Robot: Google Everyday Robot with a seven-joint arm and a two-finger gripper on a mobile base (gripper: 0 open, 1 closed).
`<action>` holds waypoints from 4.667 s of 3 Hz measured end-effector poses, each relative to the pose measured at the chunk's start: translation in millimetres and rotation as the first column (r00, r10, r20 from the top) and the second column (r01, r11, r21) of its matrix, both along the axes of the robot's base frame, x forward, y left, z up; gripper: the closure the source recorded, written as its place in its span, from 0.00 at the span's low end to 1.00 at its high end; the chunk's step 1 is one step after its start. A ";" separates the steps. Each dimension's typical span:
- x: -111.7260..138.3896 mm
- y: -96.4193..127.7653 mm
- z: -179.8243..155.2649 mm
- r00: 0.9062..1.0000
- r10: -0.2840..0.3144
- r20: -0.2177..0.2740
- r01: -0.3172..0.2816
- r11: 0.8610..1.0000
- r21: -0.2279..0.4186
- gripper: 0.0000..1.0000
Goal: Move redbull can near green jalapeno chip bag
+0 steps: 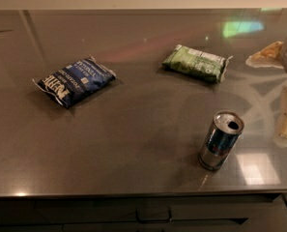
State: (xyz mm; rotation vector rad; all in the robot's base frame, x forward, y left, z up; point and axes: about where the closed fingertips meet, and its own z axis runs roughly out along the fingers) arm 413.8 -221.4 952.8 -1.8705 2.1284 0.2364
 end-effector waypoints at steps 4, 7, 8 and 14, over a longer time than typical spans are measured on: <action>-42.9 59.4 -54.4 0.976 0.201 -0.082 -0.178 0.956 0.233 0.00; -38.6 73.3 -31.5 0.977 0.208 -0.053 -0.180 0.929 0.325 0.62; -29.1 72.9 -18.3 0.983 0.183 -0.022 -0.165 0.928 0.334 0.85; 133.5 63.7 49.6 0.978 -0.173 0.115 0.110 0.899 0.424 1.00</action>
Offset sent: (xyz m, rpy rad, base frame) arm -0.0661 0.0384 -0.0547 0.2138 0.1610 0.2081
